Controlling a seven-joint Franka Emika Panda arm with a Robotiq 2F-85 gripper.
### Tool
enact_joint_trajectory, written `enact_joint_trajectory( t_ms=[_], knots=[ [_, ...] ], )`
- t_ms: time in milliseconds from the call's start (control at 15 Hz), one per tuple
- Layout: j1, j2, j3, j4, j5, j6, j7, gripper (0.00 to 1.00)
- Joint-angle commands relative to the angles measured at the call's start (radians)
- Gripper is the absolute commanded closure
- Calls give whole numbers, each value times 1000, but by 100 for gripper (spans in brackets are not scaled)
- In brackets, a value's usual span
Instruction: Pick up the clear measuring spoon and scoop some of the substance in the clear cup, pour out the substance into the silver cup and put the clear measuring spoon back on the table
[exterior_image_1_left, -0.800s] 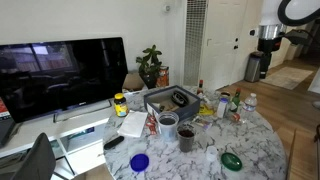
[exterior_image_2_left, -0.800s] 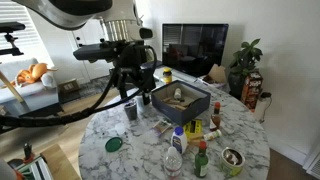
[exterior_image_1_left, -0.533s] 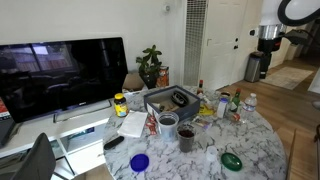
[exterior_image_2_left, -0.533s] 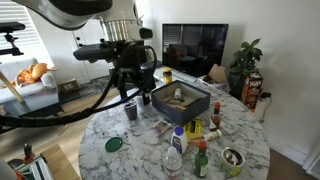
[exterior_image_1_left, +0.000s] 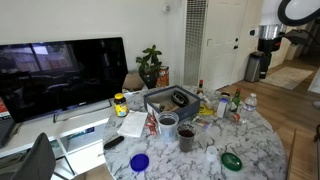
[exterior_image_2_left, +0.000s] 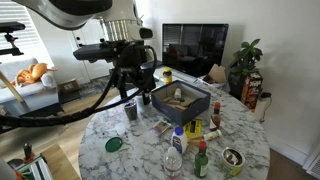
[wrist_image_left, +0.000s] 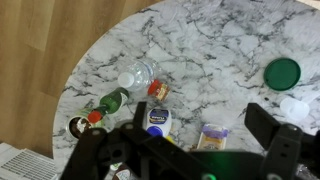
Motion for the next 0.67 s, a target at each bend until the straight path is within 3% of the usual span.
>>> enact_joint_trajectory(
  t_ms=[0, 333, 600],
  knots=[
    [54, 34, 8, -16, 39, 19, -26, 0],
    [244, 175, 45, -62, 356, 103, -74, 0],
    [327, 321, 103, -61, 580, 256, -80, 0]
  ],
)
